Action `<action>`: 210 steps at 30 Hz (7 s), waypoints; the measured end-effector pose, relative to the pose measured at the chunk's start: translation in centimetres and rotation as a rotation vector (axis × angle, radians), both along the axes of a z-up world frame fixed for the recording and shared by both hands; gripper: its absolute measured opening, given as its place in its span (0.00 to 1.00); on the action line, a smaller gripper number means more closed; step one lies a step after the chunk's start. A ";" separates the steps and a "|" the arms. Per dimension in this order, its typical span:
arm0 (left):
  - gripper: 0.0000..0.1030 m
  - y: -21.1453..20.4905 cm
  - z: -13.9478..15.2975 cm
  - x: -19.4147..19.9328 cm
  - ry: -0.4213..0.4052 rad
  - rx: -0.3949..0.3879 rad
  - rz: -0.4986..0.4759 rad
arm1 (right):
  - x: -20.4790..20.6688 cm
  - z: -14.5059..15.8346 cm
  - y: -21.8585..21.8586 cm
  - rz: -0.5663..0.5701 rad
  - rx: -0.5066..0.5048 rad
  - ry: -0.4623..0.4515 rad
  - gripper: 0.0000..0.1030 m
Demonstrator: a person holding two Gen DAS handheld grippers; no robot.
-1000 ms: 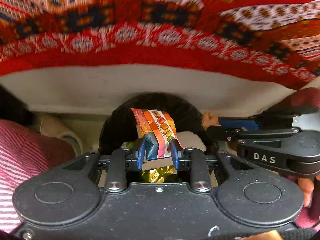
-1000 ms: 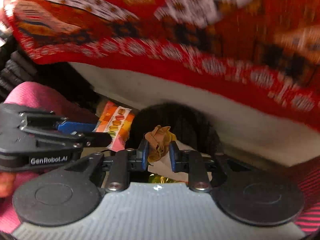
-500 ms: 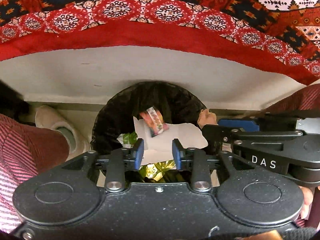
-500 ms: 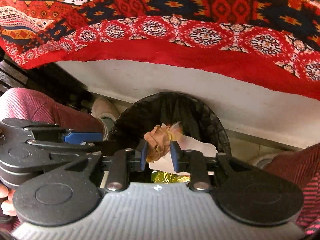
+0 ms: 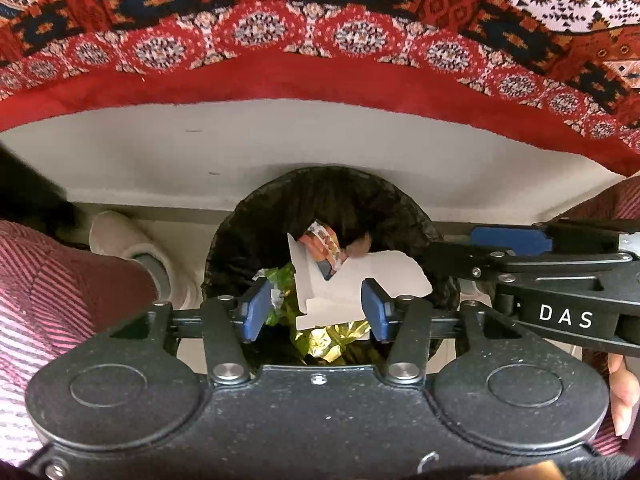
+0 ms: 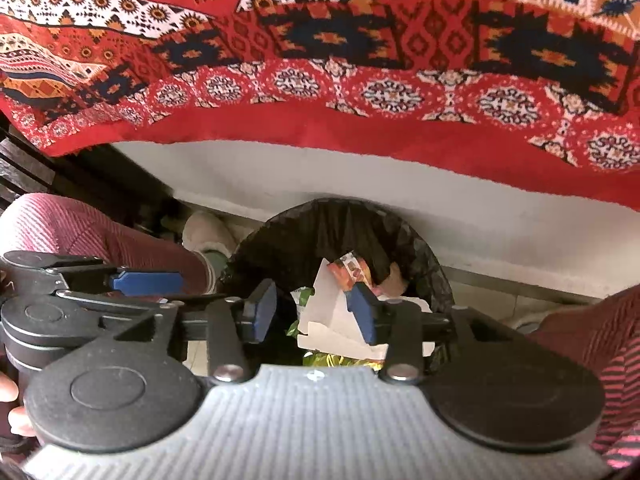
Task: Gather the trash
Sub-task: 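Open the left tool to drop the candy wrapper while the right tool drops the brown wrapper, then raise both empty tools back over the patterned cloth, then grasp the green leaf scrap with the left tool while the right tool grasps the banana peel, then carry the leaf scrap and banana peel down over the trash bin, then open the left tool to drop the leaf while the right tool drops the banana peel, then raise both empty tools back over the patterned cloth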
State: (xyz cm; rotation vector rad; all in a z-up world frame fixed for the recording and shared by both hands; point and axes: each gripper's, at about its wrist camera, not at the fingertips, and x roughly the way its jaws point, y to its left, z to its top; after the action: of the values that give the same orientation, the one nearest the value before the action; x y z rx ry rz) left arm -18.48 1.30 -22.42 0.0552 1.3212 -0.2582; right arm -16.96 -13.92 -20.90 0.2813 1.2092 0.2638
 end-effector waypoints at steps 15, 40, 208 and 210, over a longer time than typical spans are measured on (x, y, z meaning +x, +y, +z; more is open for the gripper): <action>0.73 2.3 19.0 -3.6 -0.446 -0.184 -0.094 | -2.9 14.4 -2.8 0.104 0.034 -0.343 0.75; 0.84 -0.4 27.1 18.7 -0.687 -0.270 0.175 | 12.9 27.6 -11.0 -0.192 -0.207 -0.675 0.83; 0.80 2.2 25.4 0.7 -0.726 -0.296 -0.016 | -0.3 23.9 -9.1 0.059 0.199 -0.652 0.89; 0.80 1.9 26.4 2.4 -0.751 -0.292 0.010 | 0.8 25.2 -9.3 0.017 0.136 -0.694 0.90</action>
State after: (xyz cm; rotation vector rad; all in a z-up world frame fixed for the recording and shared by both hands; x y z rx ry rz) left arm -16.07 3.22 4.00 -0.0955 0.5300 -0.3738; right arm -16.19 -23.26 4.27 0.2658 0.5085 0.4182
